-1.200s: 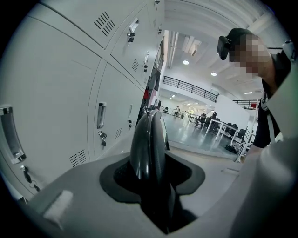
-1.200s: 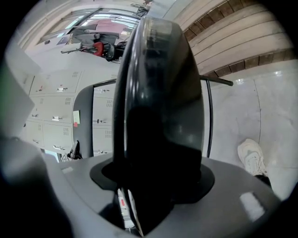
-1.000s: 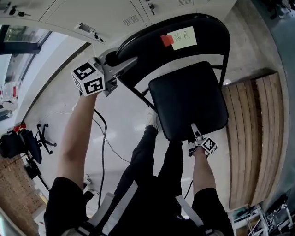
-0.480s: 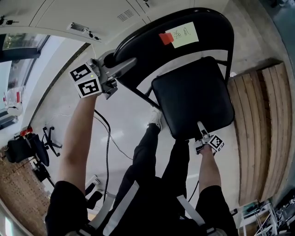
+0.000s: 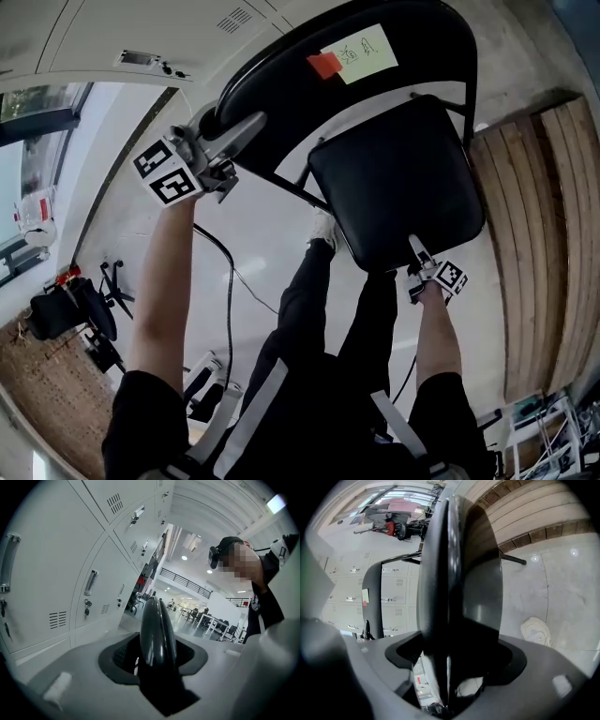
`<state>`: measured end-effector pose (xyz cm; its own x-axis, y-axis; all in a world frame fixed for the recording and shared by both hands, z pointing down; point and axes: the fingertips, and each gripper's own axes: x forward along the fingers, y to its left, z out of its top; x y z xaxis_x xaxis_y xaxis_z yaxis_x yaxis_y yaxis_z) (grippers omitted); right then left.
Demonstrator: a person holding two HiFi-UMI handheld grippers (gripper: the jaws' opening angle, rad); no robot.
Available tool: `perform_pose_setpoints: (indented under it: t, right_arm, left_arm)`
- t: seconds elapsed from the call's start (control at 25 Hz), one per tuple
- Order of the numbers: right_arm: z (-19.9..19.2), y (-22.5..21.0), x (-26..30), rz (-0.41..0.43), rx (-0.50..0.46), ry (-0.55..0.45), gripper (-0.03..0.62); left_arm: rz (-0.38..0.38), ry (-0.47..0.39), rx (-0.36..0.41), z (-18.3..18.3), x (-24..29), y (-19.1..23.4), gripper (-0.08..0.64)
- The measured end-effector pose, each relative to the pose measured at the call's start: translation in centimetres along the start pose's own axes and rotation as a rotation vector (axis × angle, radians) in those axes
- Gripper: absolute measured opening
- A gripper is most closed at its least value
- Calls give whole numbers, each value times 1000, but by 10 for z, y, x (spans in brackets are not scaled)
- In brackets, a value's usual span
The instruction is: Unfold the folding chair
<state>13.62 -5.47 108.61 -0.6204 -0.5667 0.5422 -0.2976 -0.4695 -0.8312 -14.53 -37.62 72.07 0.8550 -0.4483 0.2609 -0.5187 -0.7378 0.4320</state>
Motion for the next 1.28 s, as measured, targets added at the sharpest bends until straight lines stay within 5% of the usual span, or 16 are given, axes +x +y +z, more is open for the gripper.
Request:
perform_pose_setpoints:
  t: [0.28, 0.48, 0.6, 0.84, 1.0, 1.28]
  right_arm:
    - [-6, 0, -35, -237, -102, 39, 411]
    - [11, 54, -64, -293, -188, -39, 334]
    - [17, 110, -60, -247, -238, -74, 287]
    - [24, 244, -46, -28, -398, 2, 281]
    - [33, 328, -43, 54, -580, 38, 241]
    - [46, 430, -78, 135, -949, 7, 137]
  left_arm:
    - [172, 77, 137, 3, -8, 8, 232]
    - [379, 65, 96, 4, -17, 9, 232]
    - [494, 56, 118, 2, -19, 12, 259]
    - [488, 191, 244, 29, -31, 9, 261]
    - [567, 74, 269, 83, -46, -18, 259]
    - [599, -243, 25, 101, -86, -103, 225]
